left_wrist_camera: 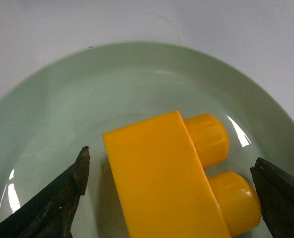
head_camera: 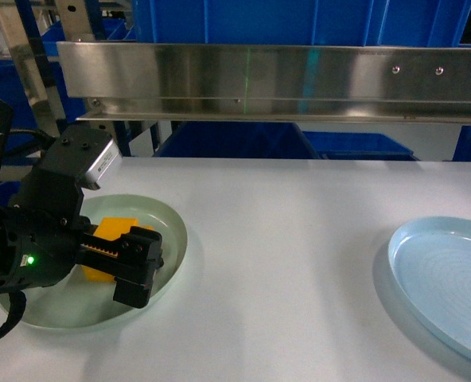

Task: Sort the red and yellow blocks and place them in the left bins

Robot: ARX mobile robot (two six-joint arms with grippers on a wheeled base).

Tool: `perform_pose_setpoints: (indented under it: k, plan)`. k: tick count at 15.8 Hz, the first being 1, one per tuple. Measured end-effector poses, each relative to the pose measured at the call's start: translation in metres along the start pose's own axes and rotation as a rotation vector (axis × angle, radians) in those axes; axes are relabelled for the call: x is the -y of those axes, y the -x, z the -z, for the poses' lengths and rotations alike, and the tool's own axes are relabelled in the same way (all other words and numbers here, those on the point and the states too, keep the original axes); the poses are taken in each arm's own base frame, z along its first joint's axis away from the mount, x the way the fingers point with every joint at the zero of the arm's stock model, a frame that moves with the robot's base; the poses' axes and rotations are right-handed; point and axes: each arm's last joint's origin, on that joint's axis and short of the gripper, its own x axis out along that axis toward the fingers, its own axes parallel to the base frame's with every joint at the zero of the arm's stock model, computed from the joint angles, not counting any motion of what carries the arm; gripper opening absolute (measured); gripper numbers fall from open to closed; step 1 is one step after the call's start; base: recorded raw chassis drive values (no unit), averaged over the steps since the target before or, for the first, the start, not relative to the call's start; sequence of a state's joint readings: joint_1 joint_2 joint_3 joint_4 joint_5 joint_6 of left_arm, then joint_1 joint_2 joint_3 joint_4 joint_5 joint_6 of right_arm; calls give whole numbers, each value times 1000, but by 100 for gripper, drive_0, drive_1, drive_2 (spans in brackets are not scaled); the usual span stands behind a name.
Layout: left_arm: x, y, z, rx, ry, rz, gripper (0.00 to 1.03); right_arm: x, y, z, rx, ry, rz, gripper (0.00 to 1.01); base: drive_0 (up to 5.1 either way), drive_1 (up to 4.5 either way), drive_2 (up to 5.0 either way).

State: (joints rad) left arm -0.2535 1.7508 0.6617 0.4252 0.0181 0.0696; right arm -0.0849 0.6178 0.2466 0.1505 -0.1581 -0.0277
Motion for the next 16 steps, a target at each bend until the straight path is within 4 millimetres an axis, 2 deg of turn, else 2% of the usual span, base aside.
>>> perform_pose_setpoints:
  k: [7,9,11,16]
  plan:
    - [-7,-7,3,-17,28,-40,97,0,0,0,0,0,0,31,0,0,0]
    - [-9,-7,3,-17,33,-47,82,0,0,0,0,0,0,31,0,0,0]
    - [-10,-7,3,-15,30,-48,58,0,0,0,0,0,0,31,0,0,0]
    - [-14,-7,3,-1,27,-58,57,0,0,0,0,0,0,31,0,0,0]
